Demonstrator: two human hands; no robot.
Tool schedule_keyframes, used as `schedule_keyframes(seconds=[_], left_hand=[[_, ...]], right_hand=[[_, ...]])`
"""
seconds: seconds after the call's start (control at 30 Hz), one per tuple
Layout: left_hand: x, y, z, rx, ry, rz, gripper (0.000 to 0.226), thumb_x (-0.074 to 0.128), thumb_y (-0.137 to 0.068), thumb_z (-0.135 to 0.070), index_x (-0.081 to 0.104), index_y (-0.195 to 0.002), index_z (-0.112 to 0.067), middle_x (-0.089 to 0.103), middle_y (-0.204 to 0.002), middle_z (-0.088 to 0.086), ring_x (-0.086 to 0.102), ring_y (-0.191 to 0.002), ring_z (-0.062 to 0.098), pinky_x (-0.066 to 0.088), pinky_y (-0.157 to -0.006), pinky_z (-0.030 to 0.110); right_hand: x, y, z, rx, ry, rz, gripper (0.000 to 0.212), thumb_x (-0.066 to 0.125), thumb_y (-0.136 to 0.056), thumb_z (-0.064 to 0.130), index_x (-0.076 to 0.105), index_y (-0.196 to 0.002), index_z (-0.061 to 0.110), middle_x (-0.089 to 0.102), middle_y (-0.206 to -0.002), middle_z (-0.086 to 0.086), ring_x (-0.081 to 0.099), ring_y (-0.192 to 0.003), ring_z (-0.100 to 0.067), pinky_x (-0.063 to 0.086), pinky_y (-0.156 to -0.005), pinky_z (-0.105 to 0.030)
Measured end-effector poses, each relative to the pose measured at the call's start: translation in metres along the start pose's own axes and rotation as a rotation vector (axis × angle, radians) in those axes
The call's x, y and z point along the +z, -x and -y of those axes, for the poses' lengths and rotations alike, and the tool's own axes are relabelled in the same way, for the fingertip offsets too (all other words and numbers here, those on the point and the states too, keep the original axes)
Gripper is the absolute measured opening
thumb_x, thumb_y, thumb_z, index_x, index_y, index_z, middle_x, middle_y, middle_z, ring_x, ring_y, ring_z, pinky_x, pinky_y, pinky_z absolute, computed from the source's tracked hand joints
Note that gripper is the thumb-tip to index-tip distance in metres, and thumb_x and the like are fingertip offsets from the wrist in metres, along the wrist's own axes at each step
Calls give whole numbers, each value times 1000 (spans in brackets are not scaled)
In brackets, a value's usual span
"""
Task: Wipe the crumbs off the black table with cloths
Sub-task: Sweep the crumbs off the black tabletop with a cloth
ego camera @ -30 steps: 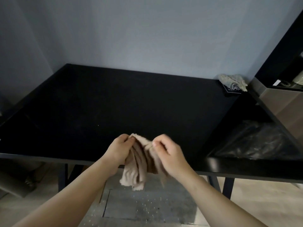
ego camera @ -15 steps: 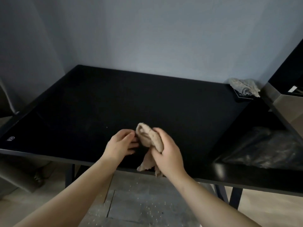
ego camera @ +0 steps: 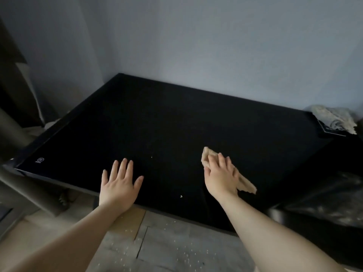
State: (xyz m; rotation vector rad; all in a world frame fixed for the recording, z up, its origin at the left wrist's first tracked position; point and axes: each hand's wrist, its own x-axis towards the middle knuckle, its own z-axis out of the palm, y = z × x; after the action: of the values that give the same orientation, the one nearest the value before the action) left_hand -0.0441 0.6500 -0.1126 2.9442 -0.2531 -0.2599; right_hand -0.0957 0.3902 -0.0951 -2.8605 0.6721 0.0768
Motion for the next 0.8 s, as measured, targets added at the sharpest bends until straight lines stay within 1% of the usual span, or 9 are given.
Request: schedule_keyframes(seconds=[0.07,0.23,0.3,0.37,0.5,0.57,0.7,0.77,0.8], left_hand=[[-1,1,0,9,-11,8,64,13,-99,-50,-7,-151,-19,-11,-159,-2,-17,-145,18,-8,-118,40],[-4,-2,6,53,-4,34,61,13,-101,-46,-9,-151,-19,-14,-159,-3,-20,-144,16,-9,-118,37],[-4,-2,7,56,22,38,60,15,-101,-44,-7,-151,-20,-13,-159,-3,-20,-144,15,-10,-117,37],[-6,-2,8,57,36,30,59,17,-102,-42,-5,-151,-20,-12,-159,-4,-19,-144,14,-10,-117,36],[-6,-3,4,36,86,11,55,21,-103,-38,1,-152,-23,-6,-160,-6,-16,-145,13,-9,-118,36],[-8,-3,0,46,92,9,54,21,-103,-36,4,-152,-24,-4,-160,-7,-15,-145,15,-8,-117,37],[-3,2,-31,243,52,58,51,23,-103,-30,8,-152,-30,-1,-160,-9,-12,-146,14,-7,-117,37],[2,6,-53,316,35,64,50,23,-104,-28,8,-151,-31,-1,-160,-10,-11,-146,13,-7,-117,37],[4,6,-62,336,26,65,50,23,-104,-28,8,-151,-32,0,-160,-11,-11,-146,13,-6,-118,37]], right_hand=[[0,-12,18,-47,-11,37,48,31,-100,38,20,-146,33,10,-158,0,3,-145,-26,9,-116,-50],[4,-42,69,-334,-28,155,49,29,-100,36,15,-148,37,8,-157,8,1,-145,-20,5,-116,-46],[8,-48,89,-452,-48,223,47,30,-101,34,20,-147,38,8,-157,12,0,-144,-17,3,-116,-45],[9,-48,97,-565,-48,254,45,32,-100,30,28,-144,40,12,-156,14,1,-143,-14,0,-115,-44],[8,-27,79,-692,-126,323,44,37,-97,20,44,-135,41,21,-153,20,2,-142,-6,-8,-113,-49],[5,-12,64,-720,-165,336,44,40,-95,18,49,-131,40,27,-150,20,7,-141,-5,-6,-113,-44],[2,22,26,-753,-203,286,39,45,-92,20,57,-124,38,36,-146,19,16,-136,-5,3,-110,-35],[1,42,6,-741,-228,238,40,39,-87,29,61,-120,37,42,-141,19,21,-134,-4,8,-104,-30],[0,52,-5,-737,-241,218,45,34,-83,35,63,-117,36,45,-139,18,24,-132,-4,8,-101,-28]])
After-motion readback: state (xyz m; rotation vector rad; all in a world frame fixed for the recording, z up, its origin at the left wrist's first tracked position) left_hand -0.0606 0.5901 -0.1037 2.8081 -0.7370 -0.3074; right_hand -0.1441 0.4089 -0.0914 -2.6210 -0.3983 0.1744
